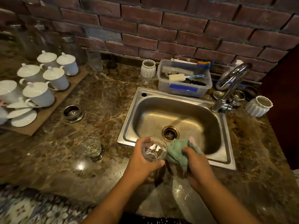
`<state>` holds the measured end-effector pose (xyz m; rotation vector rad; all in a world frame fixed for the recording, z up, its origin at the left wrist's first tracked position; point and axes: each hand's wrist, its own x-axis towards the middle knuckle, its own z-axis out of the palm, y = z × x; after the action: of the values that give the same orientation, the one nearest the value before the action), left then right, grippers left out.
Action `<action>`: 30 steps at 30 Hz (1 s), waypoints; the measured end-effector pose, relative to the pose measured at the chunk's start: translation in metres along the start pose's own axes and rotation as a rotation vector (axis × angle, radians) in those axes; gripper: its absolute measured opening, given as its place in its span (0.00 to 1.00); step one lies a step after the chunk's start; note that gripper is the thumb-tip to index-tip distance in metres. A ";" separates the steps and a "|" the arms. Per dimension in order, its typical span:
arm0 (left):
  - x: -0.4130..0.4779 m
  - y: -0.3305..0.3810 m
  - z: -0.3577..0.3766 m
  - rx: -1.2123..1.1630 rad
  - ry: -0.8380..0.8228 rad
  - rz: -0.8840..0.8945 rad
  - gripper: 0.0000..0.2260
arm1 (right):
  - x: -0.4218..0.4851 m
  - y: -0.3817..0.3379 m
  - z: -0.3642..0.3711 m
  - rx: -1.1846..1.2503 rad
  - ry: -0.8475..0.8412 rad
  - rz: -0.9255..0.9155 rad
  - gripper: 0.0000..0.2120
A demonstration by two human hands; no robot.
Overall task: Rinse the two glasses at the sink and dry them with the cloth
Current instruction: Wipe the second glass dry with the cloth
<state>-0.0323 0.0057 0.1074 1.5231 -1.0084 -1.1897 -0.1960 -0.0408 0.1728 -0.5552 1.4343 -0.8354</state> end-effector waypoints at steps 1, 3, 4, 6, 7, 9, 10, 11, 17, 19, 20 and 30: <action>0.000 -0.004 -0.007 0.003 0.001 0.006 0.37 | 0.000 0.007 0.009 0.007 -0.022 0.039 0.10; -0.001 -0.013 -0.021 0.019 0.019 0.007 0.40 | -0.001 0.019 0.029 0.014 -0.073 0.079 0.14; -0.001 -0.017 -0.028 0.040 0.025 0.013 0.40 | -0.001 0.025 0.037 0.011 -0.089 0.083 0.15; -0.002 -0.026 -0.043 0.080 0.033 0.026 0.39 | -0.003 0.032 0.054 0.000 -0.116 0.081 0.15; -0.001 -0.031 -0.051 0.086 0.034 0.031 0.39 | -0.003 0.034 0.061 -0.012 -0.125 0.081 0.15; 0.002 -0.040 -0.067 0.099 0.042 0.047 0.40 | -0.003 0.038 0.075 -0.022 -0.139 0.091 0.14; 0.004 -0.044 -0.074 0.102 0.042 0.045 0.40 | -0.002 0.040 0.081 -0.031 -0.140 0.095 0.14; 0.006 -0.048 -0.081 0.084 0.034 0.032 0.40 | -0.001 0.043 0.087 -0.042 -0.138 0.103 0.14; 0.018 -0.069 -0.105 0.015 -0.007 -0.043 0.40 | 0.001 0.053 0.117 -0.023 -0.102 0.183 0.13; 0.021 -0.073 -0.108 0.014 -0.015 -0.044 0.40 | 0.003 0.056 0.123 -0.033 -0.090 0.195 0.12; 0.022 -0.074 -0.109 0.012 -0.019 -0.040 0.39 | 0.004 0.058 0.124 -0.041 -0.085 0.198 0.11; 0.025 -0.077 -0.110 0.000 -0.037 -0.065 0.37 | 0.009 0.060 0.126 -0.026 -0.079 0.242 0.11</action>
<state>0.0847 0.0195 0.0390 1.5488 -0.9902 -1.2675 -0.0628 -0.0299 0.1320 -0.4196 1.4089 -0.5976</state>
